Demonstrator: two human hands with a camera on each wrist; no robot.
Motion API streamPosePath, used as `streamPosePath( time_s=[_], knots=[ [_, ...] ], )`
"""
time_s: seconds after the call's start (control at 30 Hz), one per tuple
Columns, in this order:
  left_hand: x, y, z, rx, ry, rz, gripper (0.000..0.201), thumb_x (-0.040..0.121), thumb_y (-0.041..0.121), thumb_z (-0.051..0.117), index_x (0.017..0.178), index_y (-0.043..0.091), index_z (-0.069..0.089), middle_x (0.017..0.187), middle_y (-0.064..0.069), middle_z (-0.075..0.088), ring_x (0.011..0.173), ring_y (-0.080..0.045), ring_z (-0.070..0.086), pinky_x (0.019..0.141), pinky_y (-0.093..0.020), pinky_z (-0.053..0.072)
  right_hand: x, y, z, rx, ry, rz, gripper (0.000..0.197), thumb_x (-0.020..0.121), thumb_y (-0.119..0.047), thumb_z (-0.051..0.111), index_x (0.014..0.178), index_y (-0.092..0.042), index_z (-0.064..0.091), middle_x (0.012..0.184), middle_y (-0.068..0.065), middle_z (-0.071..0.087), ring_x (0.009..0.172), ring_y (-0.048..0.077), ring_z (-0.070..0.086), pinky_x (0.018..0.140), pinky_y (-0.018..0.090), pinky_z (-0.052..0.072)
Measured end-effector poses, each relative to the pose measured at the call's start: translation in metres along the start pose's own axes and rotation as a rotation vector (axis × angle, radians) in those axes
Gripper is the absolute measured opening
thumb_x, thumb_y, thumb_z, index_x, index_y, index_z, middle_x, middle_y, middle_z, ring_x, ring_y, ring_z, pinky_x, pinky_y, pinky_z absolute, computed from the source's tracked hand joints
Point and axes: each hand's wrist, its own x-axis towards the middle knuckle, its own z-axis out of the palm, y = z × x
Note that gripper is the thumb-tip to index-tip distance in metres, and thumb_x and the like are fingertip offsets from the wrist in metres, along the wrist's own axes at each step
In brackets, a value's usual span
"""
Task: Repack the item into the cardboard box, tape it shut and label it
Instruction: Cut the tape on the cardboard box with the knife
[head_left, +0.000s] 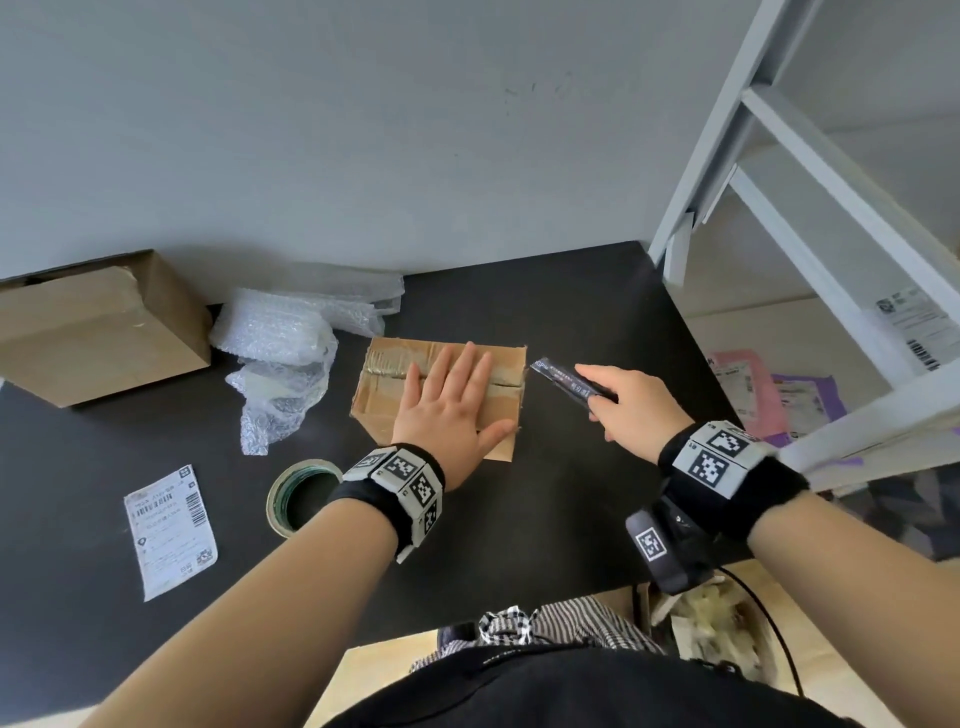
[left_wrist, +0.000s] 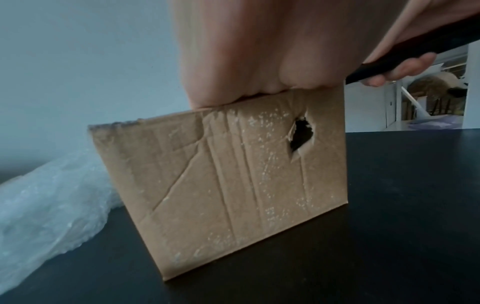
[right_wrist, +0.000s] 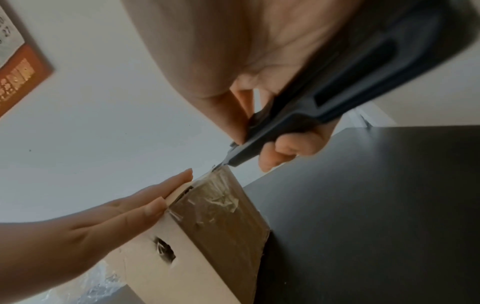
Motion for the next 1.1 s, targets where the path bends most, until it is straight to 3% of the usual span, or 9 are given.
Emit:
streamPosePath(
  time_s=[0.1,0.13,0.2,0.27,0.47,0.6,0.87,1.1],
  knots=[
    [0.000,0.001,0.000,0.009,0.002,-0.007,0.078,0.090,0.065,0.016,0.149,0.024,-0.014,0.159,0.003,-0.013,0.146,-0.019,-0.013,0.118,-0.048,-0.006,0.003,0.004,0.006,0.052,-0.017,-0.011,0.046,0.096,-0.014,0.046,0.141,-0.021,0.040,0.128,0.007,0.057,0.100,0.016,0.059,0.091,0.033,0.052],
    [0.000,0.002,0.000,0.013,0.000,-0.010,0.078,0.090,0.066,0.016,0.149,0.024,-0.014,0.159,0.003,-0.013,0.146,-0.019,-0.013,0.118,-0.048,-0.006,0.004,0.005,0.007,0.072,-0.023,-0.015,0.046,0.096,-0.013,0.045,0.141,-0.022,0.040,0.122,0.006,0.059,0.088,0.011,0.059,0.080,0.025,0.053],
    [0.000,0.002,0.000,0.014,0.000,-0.017,0.078,0.090,0.066,0.016,0.149,0.024,-0.014,0.158,0.003,-0.013,0.145,-0.019,-0.014,0.117,-0.047,-0.008,0.005,0.007,0.009,0.124,-0.036,-0.011,0.046,0.096,-0.012,0.045,0.141,-0.022,0.040,0.107,0.002,0.059,0.068,0.003,0.054,0.055,0.011,0.045],
    [0.000,0.002,0.001,0.022,-0.002,-0.019,0.078,0.090,0.065,0.016,0.149,0.023,-0.015,0.158,0.003,-0.013,0.145,-0.019,-0.015,0.117,-0.047,-0.008,0.007,0.008,0.010,0.166,-0.050,-0.003,0.046,0.096,-0.010,0.045,0.141,-0.021,0.040,0.100,-0.001,0.057,0.064,0.003,0.053,0.047,0.009,0.040],
    [0.001,0.003,0.001,0.036,0.003,-0.023,0.078,0.089,0.066,0.014,0.149,0.023,-0.014,0.159,0.003,-0.011,0.146,-0.019,-0.013,0.118,-0.046,-0.007,0.013,0.015,0.015,0.265,-0.064,0.027,0.046,0.096,-0.009,0.045,0.139,-0.022,0.043,0.084,0.003,0.062,0.057,0.010,0.054,0.047,0.015,0.044],
    [0.001,0.004,0.001,0.041,0.003,-0.027,0.078,0.089,0.066,0.013,0.150,0.023,-0.010,0.159,0.003,-0.009,0.146,-0.019,-0.011,0.118,-0.046,-0.006,0.010,0.013,0.013,0.204,-0.062,-0.026,0.045,0.096,-0.010,0.044,0.140,-0.020,0.042,0.093,0.001,0.058,0.058,0.005,0.053,0.044,0.009,0.040],
    [0.002,0.007,-0.001,0.035,-0.022,-0.051,0.078,0.090,0.066,0.015,0.149,0.023,-0.011,0.159,0.002,-0.012,0.146,-0.020,-0.011,0.118,-0.048,-0.006,0.014,0.002,0.024,0.276,-0.006,0.065,0.044,0.096,-0.011,0.042,0.138,-0.023,0.045,0.080,0.003,0.061,0.053,0.012,0.052,0.039,0.013,0.041],
    [0.002,0.006,-0.001,0.012,-0.036,-0.045,0.078,0.089,0.067,0.016,0.149,0.025,-0.011,0.159,0.003,-0.012,0.146,-0.021,-0.012,0.117,-0.049,-0.005,0.005,-0.005,0.023,0.169,0.025,0.040,0.042,0.097,-0.012,0.042,0.139,-0.017,0.044,0.106,0.009,0.059,0.060,0.010,0.052,0.050,0.016,0.043]
  ],
)
